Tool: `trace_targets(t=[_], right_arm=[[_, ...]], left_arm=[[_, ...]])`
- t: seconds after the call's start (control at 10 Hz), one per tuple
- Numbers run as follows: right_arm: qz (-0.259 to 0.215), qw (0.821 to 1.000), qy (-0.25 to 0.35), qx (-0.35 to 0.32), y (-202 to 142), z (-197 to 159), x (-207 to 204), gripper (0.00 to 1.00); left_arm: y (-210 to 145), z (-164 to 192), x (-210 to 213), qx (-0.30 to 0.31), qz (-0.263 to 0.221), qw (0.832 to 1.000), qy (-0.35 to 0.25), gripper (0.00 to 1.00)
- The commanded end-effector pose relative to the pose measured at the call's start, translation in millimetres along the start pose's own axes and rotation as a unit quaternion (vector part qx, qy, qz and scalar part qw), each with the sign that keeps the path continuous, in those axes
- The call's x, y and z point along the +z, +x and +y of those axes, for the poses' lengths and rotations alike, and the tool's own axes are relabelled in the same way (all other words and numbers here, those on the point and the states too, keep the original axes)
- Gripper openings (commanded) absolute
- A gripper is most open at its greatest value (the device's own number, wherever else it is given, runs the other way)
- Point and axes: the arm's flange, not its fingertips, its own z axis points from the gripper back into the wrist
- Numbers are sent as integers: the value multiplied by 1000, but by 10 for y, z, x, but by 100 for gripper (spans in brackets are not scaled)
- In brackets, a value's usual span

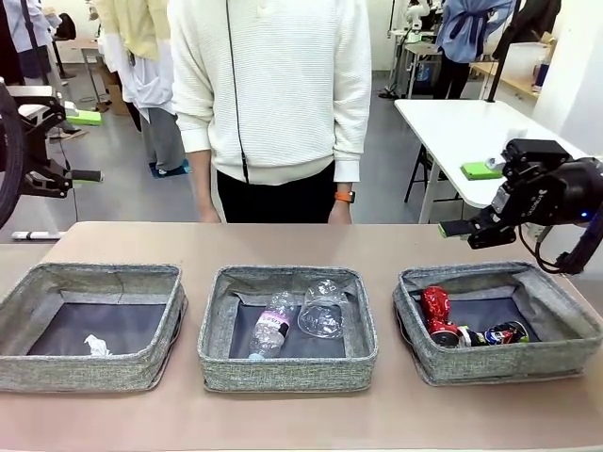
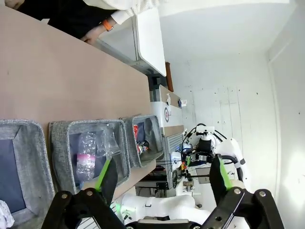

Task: Sort the waste into the appropriate baskets.
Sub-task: Place the picked waste into the Fabric basket indicated by the person.

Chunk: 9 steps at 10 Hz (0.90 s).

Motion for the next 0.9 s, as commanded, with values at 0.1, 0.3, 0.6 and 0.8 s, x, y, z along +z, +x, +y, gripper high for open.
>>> trace_targets(t=[0.1, 0.3, 0.6, 0.8], right_arm=[[-9, 1000, 6, -6, 7, 41, -41, 100], [-9, 1000, 6, -6, 7, 41, -41, 100], [-9, 1000, 6, -6, 7, 41, -41, 100], [-9, 1000, 6, -6, 7, 41, -41, 100]], left_arm=[[-12, -1, -26, 4, -3, 1000, -11, 100], [-12, -1, -26, 4, -3, 1000, -11, 100], [-12, -1, -26, 4, -3, 1000, -11, 100], [-12, -1, -26, 4, -3, 1000, -11, 100]])
